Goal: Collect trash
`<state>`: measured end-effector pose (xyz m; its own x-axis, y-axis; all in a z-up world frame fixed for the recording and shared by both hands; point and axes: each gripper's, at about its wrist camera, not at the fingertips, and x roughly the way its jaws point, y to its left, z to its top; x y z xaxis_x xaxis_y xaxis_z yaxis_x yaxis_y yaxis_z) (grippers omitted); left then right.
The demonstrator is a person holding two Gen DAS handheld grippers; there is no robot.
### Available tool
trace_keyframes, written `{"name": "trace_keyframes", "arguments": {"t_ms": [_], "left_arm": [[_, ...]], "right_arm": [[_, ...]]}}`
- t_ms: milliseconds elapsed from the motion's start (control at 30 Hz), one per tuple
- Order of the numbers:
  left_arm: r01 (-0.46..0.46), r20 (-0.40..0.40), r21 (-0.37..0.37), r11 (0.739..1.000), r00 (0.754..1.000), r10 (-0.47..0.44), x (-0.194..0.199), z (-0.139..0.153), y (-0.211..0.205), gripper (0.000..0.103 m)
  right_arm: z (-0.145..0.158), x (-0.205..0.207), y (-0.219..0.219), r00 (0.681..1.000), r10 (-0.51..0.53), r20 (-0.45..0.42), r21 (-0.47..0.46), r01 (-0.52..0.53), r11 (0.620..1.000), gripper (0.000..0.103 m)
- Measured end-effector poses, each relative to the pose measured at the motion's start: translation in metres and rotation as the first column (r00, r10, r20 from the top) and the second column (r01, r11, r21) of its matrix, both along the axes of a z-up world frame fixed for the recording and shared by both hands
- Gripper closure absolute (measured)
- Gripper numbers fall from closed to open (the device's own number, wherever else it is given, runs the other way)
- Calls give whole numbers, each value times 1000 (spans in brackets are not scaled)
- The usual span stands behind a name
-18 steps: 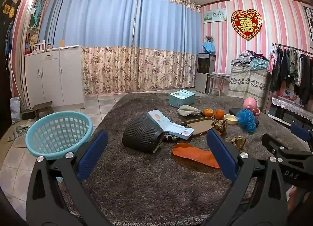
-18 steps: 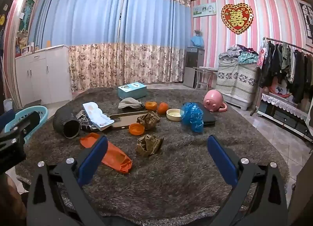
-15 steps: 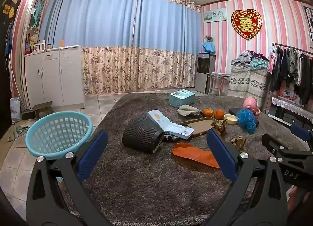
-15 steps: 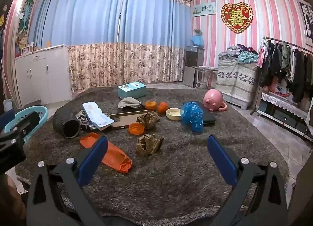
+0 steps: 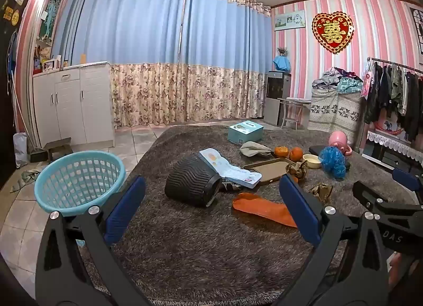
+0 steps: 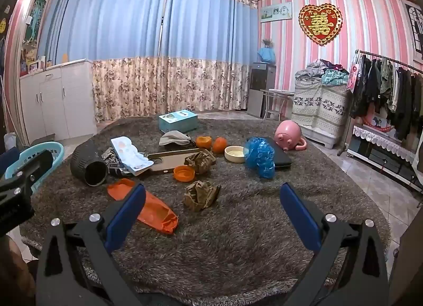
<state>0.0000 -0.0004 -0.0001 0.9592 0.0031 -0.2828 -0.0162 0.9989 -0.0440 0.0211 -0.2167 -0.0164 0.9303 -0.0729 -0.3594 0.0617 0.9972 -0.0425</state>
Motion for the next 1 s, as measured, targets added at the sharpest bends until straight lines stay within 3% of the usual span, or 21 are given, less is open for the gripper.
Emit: {"name": "trace_keyframes", "arguments": {"t_ms": [1000], "left_arm": [[0,-2,0,1000,1000,0,0,0,1,5]], "right_arm": [[-2,1,-1,1000,-4,-5,-3,4,1000,4]]}}
